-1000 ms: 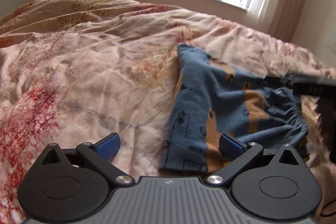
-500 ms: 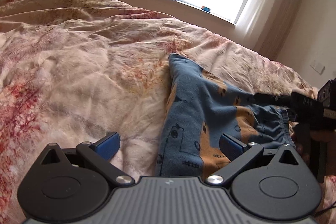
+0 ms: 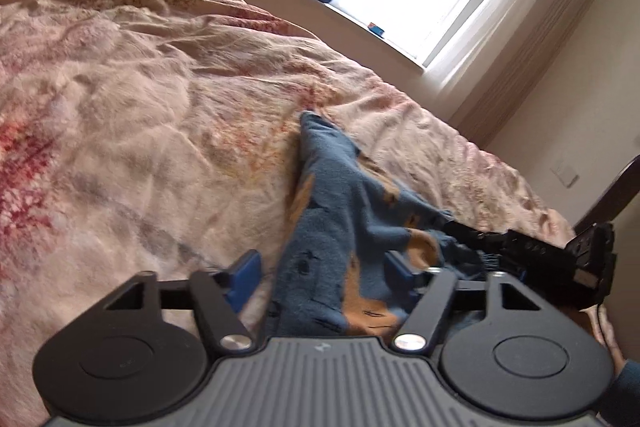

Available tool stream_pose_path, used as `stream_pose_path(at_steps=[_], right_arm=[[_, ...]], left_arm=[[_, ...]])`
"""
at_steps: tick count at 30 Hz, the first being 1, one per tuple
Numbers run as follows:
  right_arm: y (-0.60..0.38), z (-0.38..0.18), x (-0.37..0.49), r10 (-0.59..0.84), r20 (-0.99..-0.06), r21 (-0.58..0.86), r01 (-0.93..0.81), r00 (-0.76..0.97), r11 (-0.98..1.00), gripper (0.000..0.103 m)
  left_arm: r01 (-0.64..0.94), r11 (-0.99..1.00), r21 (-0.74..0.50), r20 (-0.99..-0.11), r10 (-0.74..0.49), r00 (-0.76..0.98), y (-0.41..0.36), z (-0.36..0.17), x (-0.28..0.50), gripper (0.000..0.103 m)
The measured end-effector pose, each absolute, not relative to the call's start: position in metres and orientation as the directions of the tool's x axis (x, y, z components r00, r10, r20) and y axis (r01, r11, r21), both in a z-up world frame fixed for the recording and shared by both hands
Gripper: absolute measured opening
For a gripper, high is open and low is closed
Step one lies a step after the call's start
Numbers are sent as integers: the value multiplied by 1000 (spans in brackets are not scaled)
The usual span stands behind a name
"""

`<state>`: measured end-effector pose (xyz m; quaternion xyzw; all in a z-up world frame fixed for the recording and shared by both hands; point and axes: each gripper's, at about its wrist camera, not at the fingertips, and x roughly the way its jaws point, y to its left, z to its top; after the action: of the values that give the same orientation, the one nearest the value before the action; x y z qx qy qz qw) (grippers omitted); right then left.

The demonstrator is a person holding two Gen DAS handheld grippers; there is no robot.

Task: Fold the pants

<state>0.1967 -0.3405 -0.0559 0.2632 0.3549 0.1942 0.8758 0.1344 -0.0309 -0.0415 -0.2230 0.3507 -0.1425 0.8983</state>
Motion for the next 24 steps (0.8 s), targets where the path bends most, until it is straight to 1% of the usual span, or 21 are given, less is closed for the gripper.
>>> stream_pose_path(at_steps=[1, 2, 3, 4, 6, 7, 11, 14, 18, 24], right_arm=[[-339, -55, 193, 518, -520, 592, -151, 679, 792, 44], [-339, -54, 190, 511, -519, 588, -147, 685, 795, 43], [-338, -53, 186, 504, -519, 585, -143, 690, 798, 40], [-337, -53, 183, 497, -515, 583, -140, 698, 800, 36], [-336, -50, 179, 483, -510, 580, -129, 712, 804, 30], [-335, -48, 178, 478, -505, 578, -130, 719, 806, 27], [-321, -36, 171, 437, -511, 506, -152, 740, 849, 22], [-313, -26, 165, 411, -506, 465, -162, 758, 870, 21], [-299, -11, 157, 372, -509, 389, -178, 776, 904, 20], [-285, 7, 154, 355, -501, 340, -198, 790, 919, 19]], left_arm=[[103, 858, -502, -570, -419, 707, -32, -41, 135, 59], [100, 865, -492, -578, -410, 705, -35, -39, 134, 57], [97, 873, -478, -587, -399, 704, -36, -38, 134, 50], [91, 882, -463, -599, -387, 701, -38, -37, 135, 47], [65, 895, -442, -624, -359, 694, -38, -36, 136, 34], [50, 897, -439, -635, -349, 689, -37, -36, 137, 31], [46, 886, -461, -632, -364, 684, -35, -33, 138, 21], [60, 899, -433, -634, -351, 689, -39, -27, 135, 18], [72, 910, -408, -633, -339, 696, -44, -19, 132, 17], [78, 903, -423, -620, -352, 702, -42, -7, 131, 16]])
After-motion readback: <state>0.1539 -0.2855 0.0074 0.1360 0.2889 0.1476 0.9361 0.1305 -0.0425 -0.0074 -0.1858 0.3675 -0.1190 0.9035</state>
